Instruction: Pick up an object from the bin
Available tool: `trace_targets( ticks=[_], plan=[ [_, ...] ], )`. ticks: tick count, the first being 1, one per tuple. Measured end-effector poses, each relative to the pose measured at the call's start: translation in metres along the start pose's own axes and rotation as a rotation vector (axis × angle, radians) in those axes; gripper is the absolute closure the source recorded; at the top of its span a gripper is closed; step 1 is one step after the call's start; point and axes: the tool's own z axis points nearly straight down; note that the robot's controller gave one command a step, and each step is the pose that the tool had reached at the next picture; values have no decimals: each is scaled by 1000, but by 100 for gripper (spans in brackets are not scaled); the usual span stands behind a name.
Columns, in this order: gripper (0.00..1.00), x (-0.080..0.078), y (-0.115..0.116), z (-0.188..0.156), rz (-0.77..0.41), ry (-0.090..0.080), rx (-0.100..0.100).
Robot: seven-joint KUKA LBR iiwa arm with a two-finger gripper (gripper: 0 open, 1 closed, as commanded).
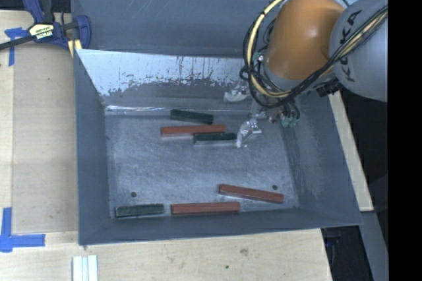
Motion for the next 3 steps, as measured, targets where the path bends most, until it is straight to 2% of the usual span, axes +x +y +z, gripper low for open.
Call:
trace_targets(
  ticks=[1,2,3],
  plan=[
    [100,-4,2,85,-124,-37,2],
    [100,-4,2,85,-124,-37,2],
    [100,-10,31,-22,-165,5,-2]
  ],
)
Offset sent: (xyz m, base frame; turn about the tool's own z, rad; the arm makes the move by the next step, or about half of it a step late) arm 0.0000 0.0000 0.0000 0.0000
